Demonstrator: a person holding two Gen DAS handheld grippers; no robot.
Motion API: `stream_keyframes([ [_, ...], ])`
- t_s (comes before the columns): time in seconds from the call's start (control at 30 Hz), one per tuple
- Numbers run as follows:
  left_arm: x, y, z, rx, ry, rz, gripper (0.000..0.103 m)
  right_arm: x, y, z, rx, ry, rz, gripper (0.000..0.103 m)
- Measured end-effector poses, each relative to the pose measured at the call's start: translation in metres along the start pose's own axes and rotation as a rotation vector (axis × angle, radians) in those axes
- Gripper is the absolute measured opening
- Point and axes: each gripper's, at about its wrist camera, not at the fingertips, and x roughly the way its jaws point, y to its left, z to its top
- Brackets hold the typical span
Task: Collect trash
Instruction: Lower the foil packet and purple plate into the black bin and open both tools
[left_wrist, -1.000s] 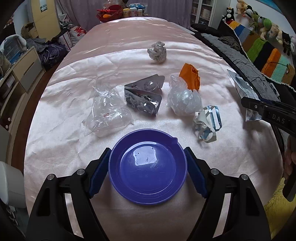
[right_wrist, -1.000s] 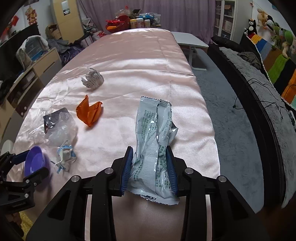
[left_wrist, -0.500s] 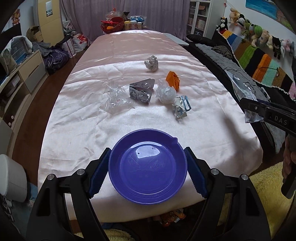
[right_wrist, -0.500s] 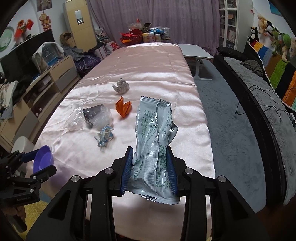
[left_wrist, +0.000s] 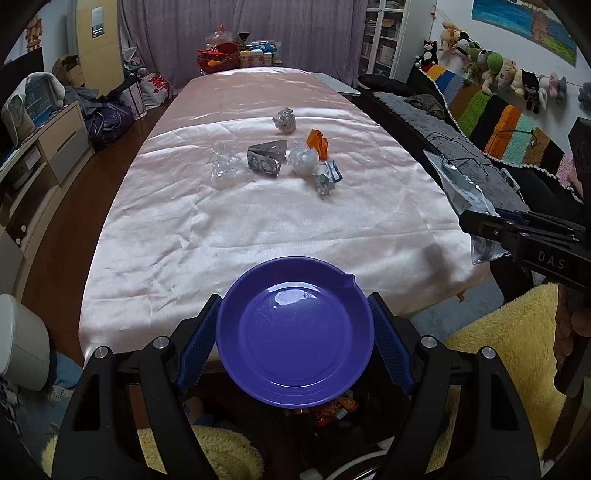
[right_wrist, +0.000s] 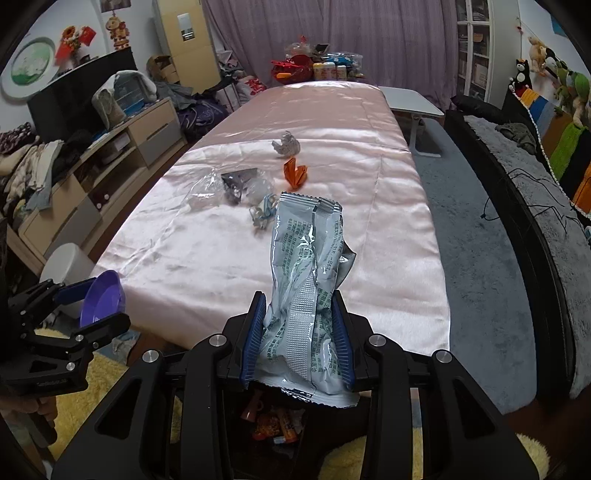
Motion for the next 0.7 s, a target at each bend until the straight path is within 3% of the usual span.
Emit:
stream_keyframes([
  [0.37, -0.005, -0.011, -0.054, 0.014, 0.070, -0.022, 0.075, -0.009, 0.025, -0.048, -0.031, 0.067, 0.072, 0.036],
  [0.7, 0.014, -0.014, -0.092, -0.020, 0.161, -0.055, 0.075, 0.015, 0.026, -0.099, 0.018, 0.195, 0.116, 0.036],
])
